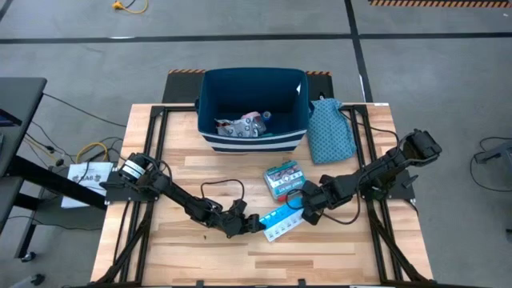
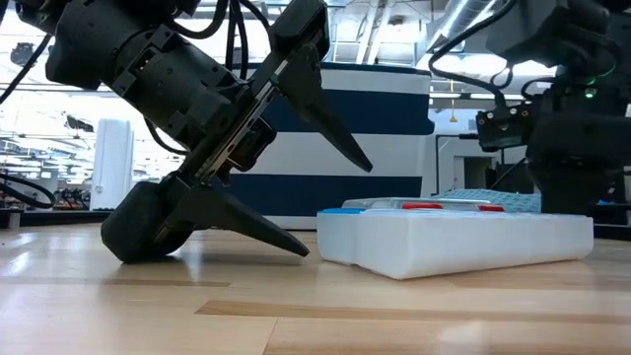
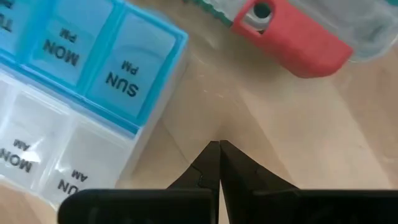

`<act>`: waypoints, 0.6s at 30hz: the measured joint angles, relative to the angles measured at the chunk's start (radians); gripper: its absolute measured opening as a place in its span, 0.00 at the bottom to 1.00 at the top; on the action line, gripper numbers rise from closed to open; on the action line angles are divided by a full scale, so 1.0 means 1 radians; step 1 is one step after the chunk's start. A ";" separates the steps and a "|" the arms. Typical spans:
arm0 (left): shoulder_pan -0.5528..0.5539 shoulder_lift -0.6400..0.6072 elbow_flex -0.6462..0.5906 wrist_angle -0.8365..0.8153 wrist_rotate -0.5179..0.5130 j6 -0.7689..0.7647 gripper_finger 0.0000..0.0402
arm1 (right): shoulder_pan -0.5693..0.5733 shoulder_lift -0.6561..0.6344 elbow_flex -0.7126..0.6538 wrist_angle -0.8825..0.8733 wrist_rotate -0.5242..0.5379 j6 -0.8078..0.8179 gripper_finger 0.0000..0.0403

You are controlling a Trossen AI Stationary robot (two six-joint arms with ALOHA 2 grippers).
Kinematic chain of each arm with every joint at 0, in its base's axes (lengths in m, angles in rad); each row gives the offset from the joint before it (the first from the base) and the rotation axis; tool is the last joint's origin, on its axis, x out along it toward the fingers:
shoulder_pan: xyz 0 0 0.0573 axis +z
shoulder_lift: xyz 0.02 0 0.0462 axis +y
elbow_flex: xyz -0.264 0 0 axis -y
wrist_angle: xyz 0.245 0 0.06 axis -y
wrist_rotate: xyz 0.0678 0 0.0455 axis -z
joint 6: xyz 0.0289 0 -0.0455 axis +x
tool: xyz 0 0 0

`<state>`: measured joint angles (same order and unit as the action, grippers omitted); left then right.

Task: Pick & place medical supplies in basket/bin

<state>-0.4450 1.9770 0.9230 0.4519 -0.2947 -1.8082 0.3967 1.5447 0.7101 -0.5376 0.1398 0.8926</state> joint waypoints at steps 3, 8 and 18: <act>0.000 0.000 0.000 -0.001 0.000 0.000 0.72 | 0.003 -0.004 -0.019 0.055 0.000 0.025 0.00; 0.005 0.001 0.000 -0.005 0.007 0.002 0.72 | 0.007 0.000 -0.024 0.137 -0.008 0.038 0.00; 0.013 0.015 -0.002 -0.007 0.035 0.022 0.72 | 0.010 0.091 -0.005 0.313 -0.049 0.046 0.00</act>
<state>-0.4316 1.9916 0.9207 0.4446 -0.2595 -1.7865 0.4070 1.6357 0.7052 -0.2248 0.0912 0.9384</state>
